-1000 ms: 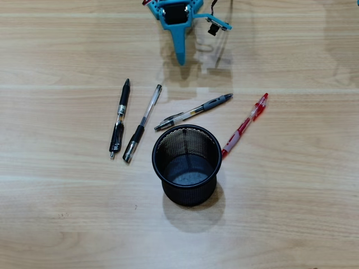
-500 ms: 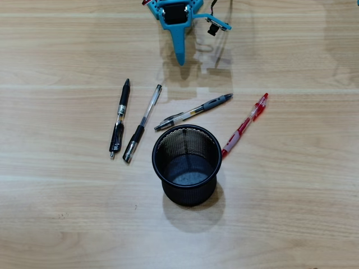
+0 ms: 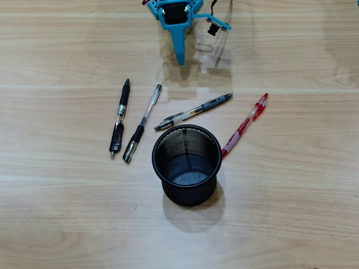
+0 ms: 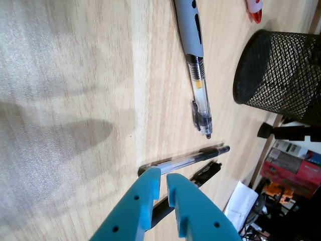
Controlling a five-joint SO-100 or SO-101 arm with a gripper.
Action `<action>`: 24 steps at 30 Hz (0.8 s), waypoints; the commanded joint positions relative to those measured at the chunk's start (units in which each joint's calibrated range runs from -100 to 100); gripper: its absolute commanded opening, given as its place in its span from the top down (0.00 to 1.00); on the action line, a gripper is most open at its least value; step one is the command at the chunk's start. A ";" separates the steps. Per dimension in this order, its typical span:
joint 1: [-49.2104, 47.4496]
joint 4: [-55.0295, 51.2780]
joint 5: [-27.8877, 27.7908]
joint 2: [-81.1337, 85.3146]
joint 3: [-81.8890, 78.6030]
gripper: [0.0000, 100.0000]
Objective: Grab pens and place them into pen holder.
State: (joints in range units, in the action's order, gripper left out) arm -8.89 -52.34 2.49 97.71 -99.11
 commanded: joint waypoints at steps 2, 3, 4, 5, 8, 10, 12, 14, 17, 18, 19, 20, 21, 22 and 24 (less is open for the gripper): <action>0.03 -0.05 0.07 0.69 0.19 0.98; 0.22 -0.05 0.07 0.69 0.19 0.98; 0.67 -0.05 0.07 0.69 0.19 0.98; 2.03 -0.05 0.07 0.69 0.19 0.98; 2.67 -0.05 0.12 0.69 0.19 0.98; 2.67 -0.05 0.12 0.69 0.28 0.98; 2.67 -0.05 0.12 0.53 0.46 0.98; 2.67 -0.05 0.12 0.02 2.72 0.98; 2.58 -0.05 0.12 -4.18 9.21 0.98; 2.58 -0.05 0.12 -6.78 12.18 0.98; 2.58 -0.14 0.12 -9.97 15.43 0.98; 2.58 -0.14 0.12 -13.33 18.76 0.98; 2.30 -0.14 0.12 -16.86 22.19 0.98; 2.21 -0.14 0.12 -20.31 25.43 0.98; 2.58 -0.14 0.12 -26.52 31.11 0.98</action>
State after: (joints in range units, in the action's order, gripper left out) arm -6.99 -52.42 2.49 81.93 -80.56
